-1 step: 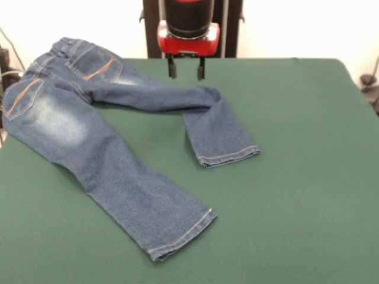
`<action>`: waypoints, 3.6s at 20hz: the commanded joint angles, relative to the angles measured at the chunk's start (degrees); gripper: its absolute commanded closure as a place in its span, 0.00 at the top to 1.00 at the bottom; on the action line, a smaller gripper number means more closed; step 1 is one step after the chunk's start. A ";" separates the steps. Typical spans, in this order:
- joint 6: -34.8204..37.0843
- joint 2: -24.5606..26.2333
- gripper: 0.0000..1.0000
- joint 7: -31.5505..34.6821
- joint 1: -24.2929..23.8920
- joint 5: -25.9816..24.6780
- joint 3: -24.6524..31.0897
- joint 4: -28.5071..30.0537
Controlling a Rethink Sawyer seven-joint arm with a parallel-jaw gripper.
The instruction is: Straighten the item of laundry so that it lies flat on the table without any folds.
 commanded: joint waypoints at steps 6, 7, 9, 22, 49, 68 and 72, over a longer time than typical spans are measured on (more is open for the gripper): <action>-19.60 9.78 1.00 7.73 0.30 -0.75 3.33 -5.73; -20.69 10.09 1.00 7.55 0.06 -0.62 3.71 -5.47; -24.16 10.19 1.00 7.26 -0.98 -0.53 5.22 -4.38; -23.34 13.03 1.00 7.98 -1.89 4.02 9.37 -2.40; -27.04 16.99 1.00 2.38 -12.90 -2.46 25.30 2.23; 13.32 28.01 1.00 5.66 3.28 2.71 4.10 -17.42; 11.83 28.59 1.00 5.35 2.72 2.64 4.56 -17.43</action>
